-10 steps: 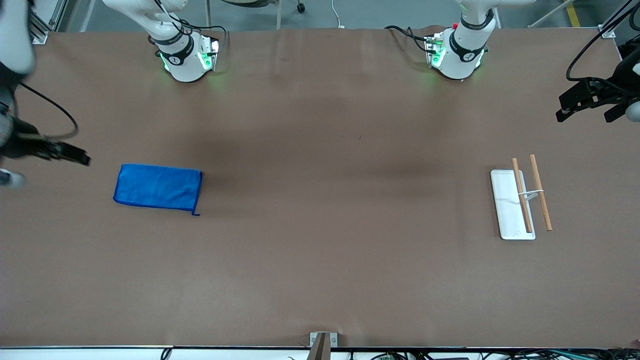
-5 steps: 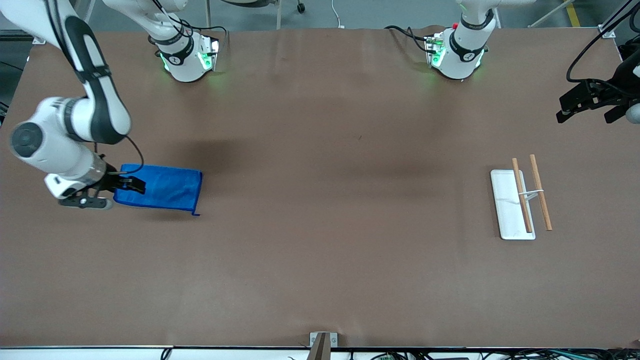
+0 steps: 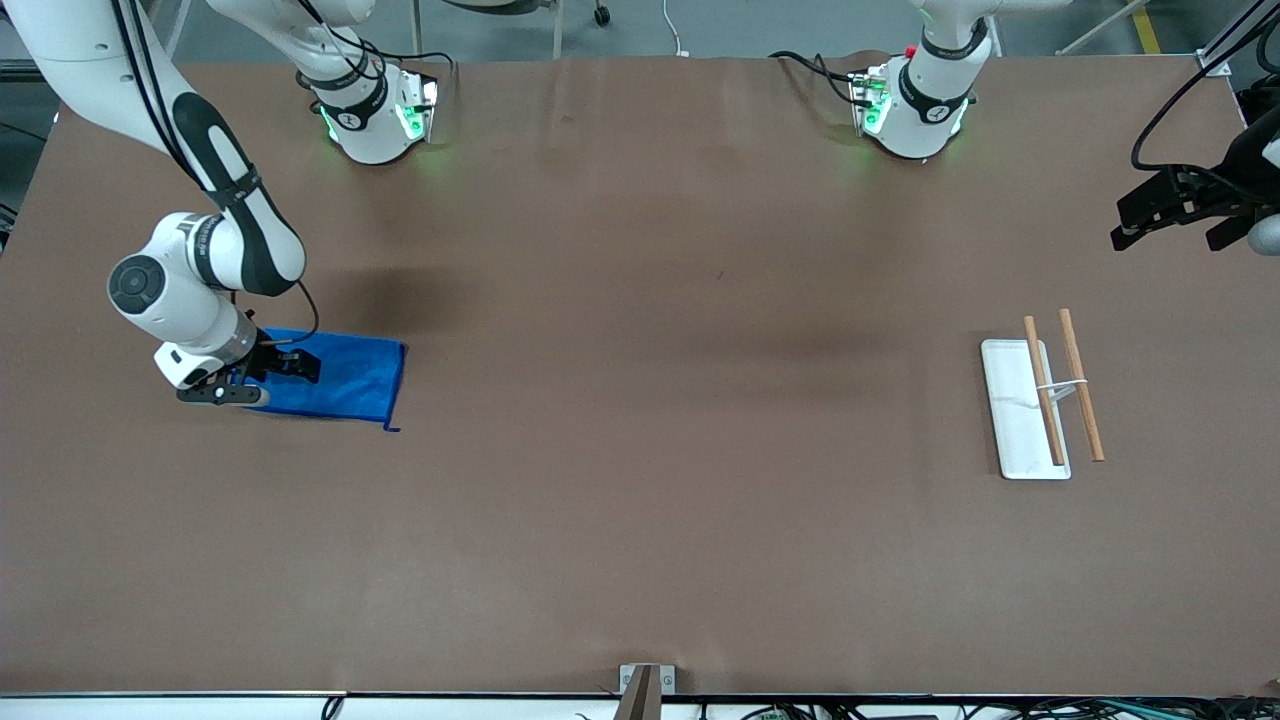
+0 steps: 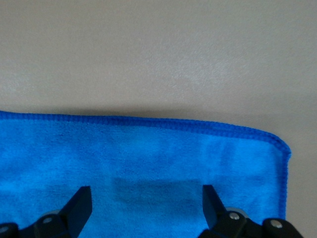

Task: Right arm passes towel to left arm to hang
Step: 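Reach the right gripper down to the blue towel's edge, then grasp the blue towel edge with the right gripper and lift it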

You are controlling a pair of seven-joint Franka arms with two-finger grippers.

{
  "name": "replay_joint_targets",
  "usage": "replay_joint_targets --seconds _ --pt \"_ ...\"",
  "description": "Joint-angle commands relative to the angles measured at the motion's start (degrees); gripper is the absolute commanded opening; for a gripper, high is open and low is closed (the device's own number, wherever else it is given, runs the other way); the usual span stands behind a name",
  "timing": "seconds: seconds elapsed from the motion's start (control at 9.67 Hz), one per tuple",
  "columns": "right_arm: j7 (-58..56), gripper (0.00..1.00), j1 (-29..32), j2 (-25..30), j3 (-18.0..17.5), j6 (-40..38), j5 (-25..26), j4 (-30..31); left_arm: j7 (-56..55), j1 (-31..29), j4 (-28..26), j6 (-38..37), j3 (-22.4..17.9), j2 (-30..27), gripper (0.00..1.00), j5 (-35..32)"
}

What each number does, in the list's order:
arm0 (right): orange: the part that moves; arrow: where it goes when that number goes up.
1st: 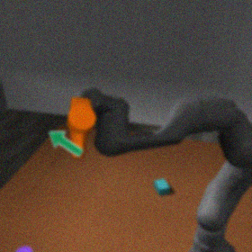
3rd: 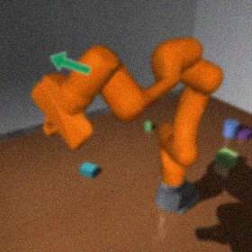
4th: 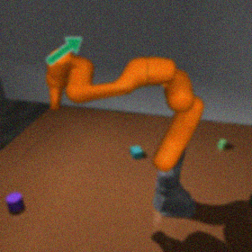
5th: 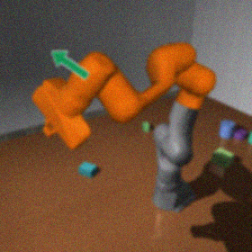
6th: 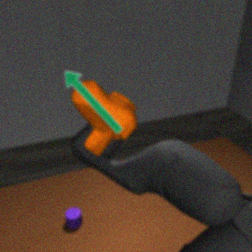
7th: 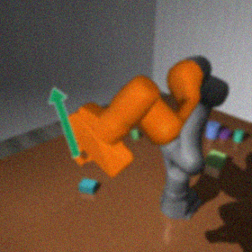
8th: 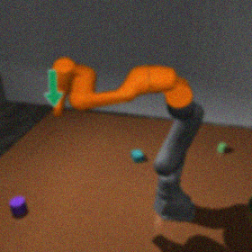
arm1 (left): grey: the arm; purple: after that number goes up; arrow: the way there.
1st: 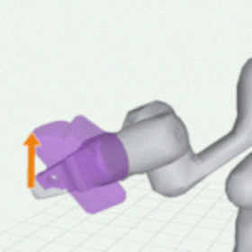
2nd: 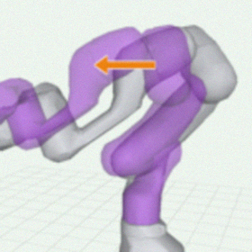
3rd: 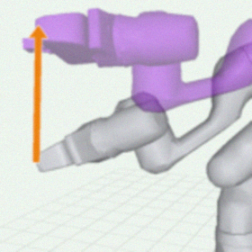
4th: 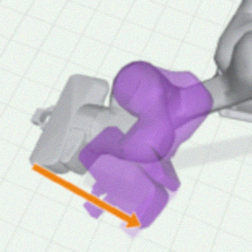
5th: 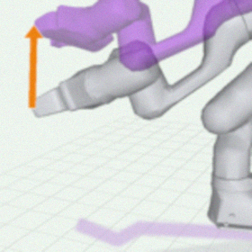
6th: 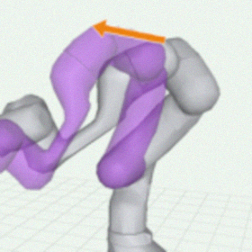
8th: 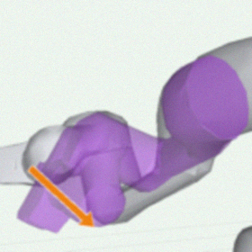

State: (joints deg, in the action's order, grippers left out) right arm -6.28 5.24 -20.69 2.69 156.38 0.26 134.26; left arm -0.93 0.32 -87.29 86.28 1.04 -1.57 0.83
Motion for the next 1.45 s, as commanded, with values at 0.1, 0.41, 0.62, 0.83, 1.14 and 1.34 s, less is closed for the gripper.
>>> replay_joint_targets --seconds 0.1,0.41,0.62,0.83,1.14,1.34 --pt "0.13 0.82 -0.32 -0.58 -0.32 3.49 0.53 3.11 0.58 -0.06 -1.21 0.38 -0.16 0.78 1.0 -0.04" --pt "0.48 0.28 -0.23 -0.49 -0.32 3.31 0.53 3.11 0.58 -0.06 -1.21 0.38 -0.16 0.78 1.0 -0.04" --pt "0.83 0.01 -0.23 0.21 -0.5 -2.71 -0.34 1.36 0.58 -0.06 -1.21 0.38 -0.16 0.78 1.0 -0.04" --pt "1.8 0.0 -0.41 1.71 -0.5 -14.9 -0.35 -5.2 0.49 -0.06 -1.21 0.38 -0.16 0.78 1.0 -0.04" --pt "1.71 0.0 -0.93 3.02 -0.5 -33.81 -0.35 -17.15 0.49 -0.06 -1.04 0.46 -0.16 1.04 1.0 -0.04" --pt "1.8 0.0 -2.77 4.51 -0.67 -44.19 -0.35 -24.37 0.58 -0.15 -0.77 0.9 -0.16 1.3 1.0 -0.04"
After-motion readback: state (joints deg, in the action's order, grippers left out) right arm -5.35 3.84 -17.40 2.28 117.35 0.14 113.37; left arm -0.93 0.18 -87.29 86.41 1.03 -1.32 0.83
